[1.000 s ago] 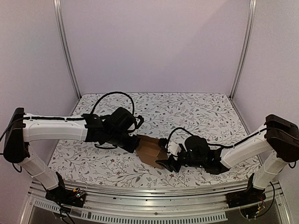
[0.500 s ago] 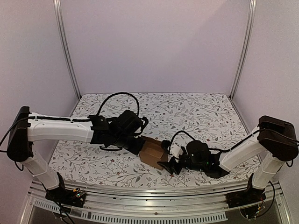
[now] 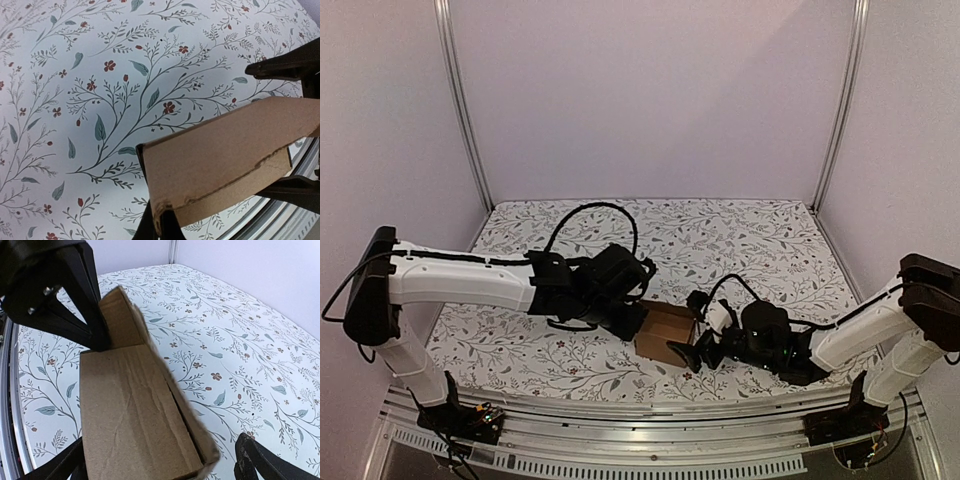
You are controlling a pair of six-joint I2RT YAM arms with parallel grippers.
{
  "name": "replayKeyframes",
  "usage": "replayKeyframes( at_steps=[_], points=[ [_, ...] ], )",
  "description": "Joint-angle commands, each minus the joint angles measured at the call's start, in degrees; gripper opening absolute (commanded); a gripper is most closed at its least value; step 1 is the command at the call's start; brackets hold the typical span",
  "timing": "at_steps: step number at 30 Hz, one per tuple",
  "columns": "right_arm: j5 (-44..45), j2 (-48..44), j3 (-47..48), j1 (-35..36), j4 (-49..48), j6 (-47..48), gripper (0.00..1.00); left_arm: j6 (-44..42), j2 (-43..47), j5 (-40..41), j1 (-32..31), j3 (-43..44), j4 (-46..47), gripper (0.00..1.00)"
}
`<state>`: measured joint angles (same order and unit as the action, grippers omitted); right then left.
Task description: Fold the paper box
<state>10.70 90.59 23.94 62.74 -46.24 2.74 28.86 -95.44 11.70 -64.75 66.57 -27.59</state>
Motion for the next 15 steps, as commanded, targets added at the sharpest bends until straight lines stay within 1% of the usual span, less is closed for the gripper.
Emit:
replayKeyframes(
  at_steps=[1, 4, 8, 10, 11, 15],
  points=[
    [2.8, -8.4, -1.9, -0.4, 4.8, -2.2, 0.99, 1.0, -4.0, -2.5, -2.0, -0.2, -8.7, 0.00],
    [3.1, -14.9, -2.1, -0.5, 12.2, -2.5, 0.99, 1.0, -4.9, -2.1, -2.1, 0.8, -9.3, 0.00],
    [4.7, -25.4, -1.2, -0.5, 24.0, -6.1, 0.99, 1.1, -6.1, -1.6, -2.3, 1.7, -9.8, 0.00],
    [7.9, -29.9, 0.8, -0.4, 32.2, -9.3, 0.99, 1.1, -6.6, -1.6, -2.4, 2.3, -10.1, 0.00],
    [8.9, -31.8, 2.9, -0.4, 38.8, -11.5, 0.99, 1.1, -6.8, -1.5, -2.4, 2.5, -10.2, 0.00],
    [4.4, -35.6, 8.5, -0.5, 52.6, -13.1, 0.99, 1.8, -7.3, -0.8, -2.4, 3.2, -10.3, 0.00]
  ],
)
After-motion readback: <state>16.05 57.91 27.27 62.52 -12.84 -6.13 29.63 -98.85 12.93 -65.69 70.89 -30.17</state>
